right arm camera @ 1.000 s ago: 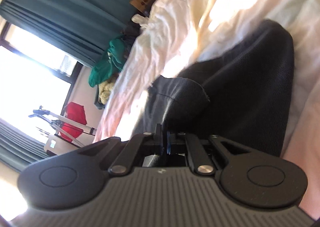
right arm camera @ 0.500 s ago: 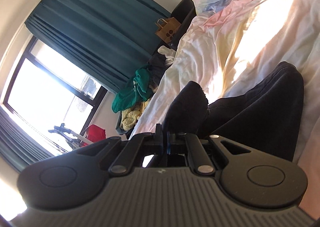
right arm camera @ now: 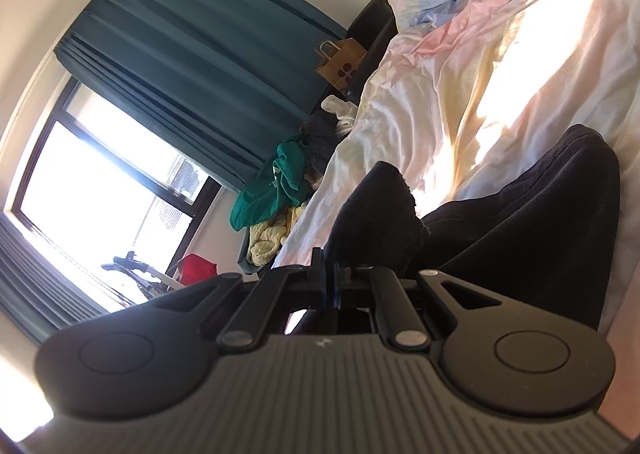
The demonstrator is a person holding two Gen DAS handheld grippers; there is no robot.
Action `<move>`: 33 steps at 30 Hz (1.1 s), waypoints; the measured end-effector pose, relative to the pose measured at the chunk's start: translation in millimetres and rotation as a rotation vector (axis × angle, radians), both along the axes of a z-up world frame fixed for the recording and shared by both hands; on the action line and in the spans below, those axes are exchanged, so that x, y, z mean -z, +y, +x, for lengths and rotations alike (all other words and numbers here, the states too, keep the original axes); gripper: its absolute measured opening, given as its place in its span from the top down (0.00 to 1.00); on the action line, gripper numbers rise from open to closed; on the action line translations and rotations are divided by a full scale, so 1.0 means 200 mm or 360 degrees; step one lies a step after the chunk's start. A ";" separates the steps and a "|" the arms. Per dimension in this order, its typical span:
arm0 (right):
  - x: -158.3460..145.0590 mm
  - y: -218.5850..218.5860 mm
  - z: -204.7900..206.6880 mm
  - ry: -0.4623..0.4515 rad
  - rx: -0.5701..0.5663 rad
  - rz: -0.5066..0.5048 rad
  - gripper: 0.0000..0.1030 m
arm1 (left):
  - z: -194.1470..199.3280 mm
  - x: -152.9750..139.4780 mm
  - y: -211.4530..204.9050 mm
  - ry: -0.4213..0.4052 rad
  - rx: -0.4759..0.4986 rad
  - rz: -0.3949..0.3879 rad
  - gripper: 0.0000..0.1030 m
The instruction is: Fold clothes
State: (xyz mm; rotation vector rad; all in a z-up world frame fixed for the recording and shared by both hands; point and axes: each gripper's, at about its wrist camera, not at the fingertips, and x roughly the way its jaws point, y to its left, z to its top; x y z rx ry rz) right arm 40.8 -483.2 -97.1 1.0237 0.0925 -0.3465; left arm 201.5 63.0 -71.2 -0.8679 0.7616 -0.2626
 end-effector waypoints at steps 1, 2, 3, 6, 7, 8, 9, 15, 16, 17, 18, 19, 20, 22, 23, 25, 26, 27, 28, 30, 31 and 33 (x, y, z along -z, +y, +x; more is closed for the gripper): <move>0.00 0.00 0.01 -0.0004 -0.0002 -0.0025 0.94 | 0.04 0.02 -0.02 0.0020 -0.0011 0.0011 0.16; -0.01 0.01 0.01 -0.0004 0.0008 -0.0052 0.94 | 0.08 0.05 -0.04 0.0040 -0.0023 0.0021 0.22; -0.01 0.01 0.02 -0.0003 0.0019 -0.0079 0.94 | 0.11 0.07 -0.06 0.0060 -0.0034 0.0032 0.26; -0.05 0.08 0.01 -0.0066 0.0089 -0.0225 0.94 | 0.19 0.10 -0.10 0.0025 -0.0068 0.0109 0.59; -0.07 0.11 0.00 -0.0095 0.0116 -0.0286 0.93 | 0.20 0.08 -0.12 -0.0026 -0.0069 0.0189 0.79; -0.09 0.14 0.00 -0.0124 0.0143 -0.0347 0.94 | 0.21 0.05 -0.14 -0.0077 -0.0070 0.0267 0.85; -0.14 0.17 0.01 -0.0143 0.0160 -0.0423 0.94 | 0.22 0.03 -0.15 -0.0132 -0.0070 0.0306 0.87; -0.43 0.31 0.30 -0.0159 0.0255 -0.0873 0.94 | 0.45 -0.17 -0.20 -0.0266 -0.0145 0.0298 0.90; -0.45 0.31 0.40 -0.0142 0.0248 -0.0907 0.94 | 0.54 -0.20 -0.22 -0.0273 -0.0161 0.0339 0.89; -0.46 0.29 0.50 -0.0129 0.0237 -0.0914 0.94 | 0.62 -0.21 -0.24 -0.0268 -0.0161 0.0388 0.89; -0.45 0.27 0.62 -0.0096 0.0222 -0.0908 0.94 | 0.70 -0.21 -0.27 -0.0262 -0.0162 0.0436 0.88; -0.44 0.25 0.74 -0.0059 0.0208 -0.0899 0.94 | 0.79 -0.18 -0.29 -0.0240 -0.0161 0.0481 0.88; -0.41 0.24 0.86 -0.0001 0.0191 -0.0918 0.93 | 0.87 -0.16 -0.30 -0.0217 -0.0160 0.0525 0.87; -0.32 0.23 1.10 0.0121 0.0151 -0.0959 0.93 | 1.04 -0.05 -0.33 -0.0128 -0.0157 0.0597 0.87; -0.26 0.22 1.21 0.0190 0.0115 -0.0967 0.93 | 1.11 0.00 -0.34 -0.0093 -0.0159 0.0619 0.85; -0.14 0.18 1.40 0.0320 0.0045 -0.0956 0.93 | 1.23 0.12 -0.34 -0.0012 -0.0155 0.0648 0.84; -0.07 0.17 1.46 0.0375 0.0015 -0.0947 0.93 | 1.27 0.19 -0.33 0.0033 -0.0149 0.0656 0.82; -0.01 0.15 1.52 0.0429 -0.0012 -0.0938 0.93 | 1.32 0.25 -0.32 0.0075 -0.0143 0.0662 0.81; 0.05 0.14 1.57 0.0482 -0.0040 -0.0929 0.93 | 1.35 0.30 -0.31 0.0078 -0.0142 0.0650 0.81; 0.16 0.11 1.66 0.0543 -0.0108 -0.0899 0.91 | 1.34 0.32 -0.31 0.0022 -0.0108 0.0649 0.70; 0.19 0.08 1.66 0.0520 -0.0151 -0.0851 0.91 | 1.32 0.30 -0.33 -0.0029 -0.0048 0.0679 0.58; 0.24 0.03 1.64 0.0476 -0.0220 -0.0742 0.89 | 1.27 0.26 -0.37 -0.0131 0.0071 0.0740 0.48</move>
